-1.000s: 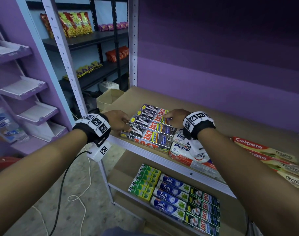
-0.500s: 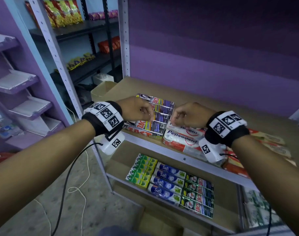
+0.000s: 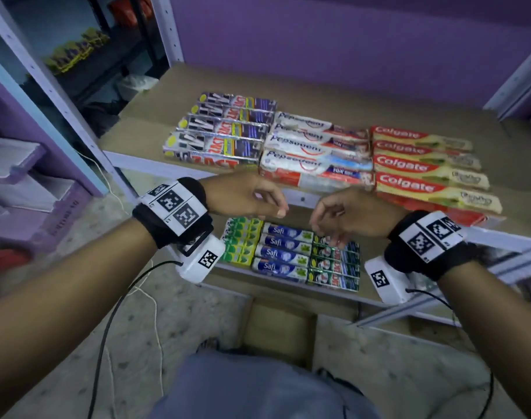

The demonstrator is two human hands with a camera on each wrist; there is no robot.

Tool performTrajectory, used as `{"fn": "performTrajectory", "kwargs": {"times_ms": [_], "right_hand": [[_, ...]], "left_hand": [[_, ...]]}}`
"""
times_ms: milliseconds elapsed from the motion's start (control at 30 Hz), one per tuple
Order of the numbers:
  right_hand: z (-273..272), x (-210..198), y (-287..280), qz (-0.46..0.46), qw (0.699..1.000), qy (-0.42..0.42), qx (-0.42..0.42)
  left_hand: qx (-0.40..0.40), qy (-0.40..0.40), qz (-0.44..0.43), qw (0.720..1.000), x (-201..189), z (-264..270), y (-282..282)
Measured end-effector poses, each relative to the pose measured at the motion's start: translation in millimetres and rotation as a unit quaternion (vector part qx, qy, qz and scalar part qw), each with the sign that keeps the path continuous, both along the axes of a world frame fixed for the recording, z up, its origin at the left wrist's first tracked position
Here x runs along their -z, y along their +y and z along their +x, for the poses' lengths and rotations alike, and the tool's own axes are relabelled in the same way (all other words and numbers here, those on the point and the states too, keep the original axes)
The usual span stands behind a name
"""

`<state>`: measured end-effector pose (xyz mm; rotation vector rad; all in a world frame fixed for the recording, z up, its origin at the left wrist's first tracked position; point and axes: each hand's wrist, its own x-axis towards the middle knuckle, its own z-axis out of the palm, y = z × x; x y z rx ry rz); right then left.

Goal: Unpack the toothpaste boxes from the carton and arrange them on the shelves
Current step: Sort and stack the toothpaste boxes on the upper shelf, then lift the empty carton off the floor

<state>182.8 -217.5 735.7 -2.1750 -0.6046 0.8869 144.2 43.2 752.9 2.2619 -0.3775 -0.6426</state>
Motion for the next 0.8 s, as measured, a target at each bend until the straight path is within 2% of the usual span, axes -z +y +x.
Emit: {"fn": "performTrajectory", "kwargs": {"times_ms": [233,300,433,633,800], "right_hand": [[-37.6,92.2,-27.8,-0.040,0.992,0.093,0.070],[-46.9,120.3,-34.7,-0.051,0.985,0.145,0.077],[-63.6,173.4,-47.6,-0.075,0.954,0.257,0.133],[-87.3,250.4,-67.5,-0.113,0.910,0.320,0.238],[-106.6,324.7,-85.5,-0.080,0.857,0.364,0.356]], "left_hand": [[-0.010,0.151,-0.017,0.988,80.6,-27.8,-19.4],[-0.033,0.199,-0.025,0.979,110.3,-34.5,-26.0],[-0.095,0.295,-0.019,0.951,171.7,-46.8,-34.2],[-0.253,0.360,0.005,0.898,254.8,-75.1,-52.5],[-0.309,0.381,0.046,0.870,322.9,-94.0,-58.2]]}}
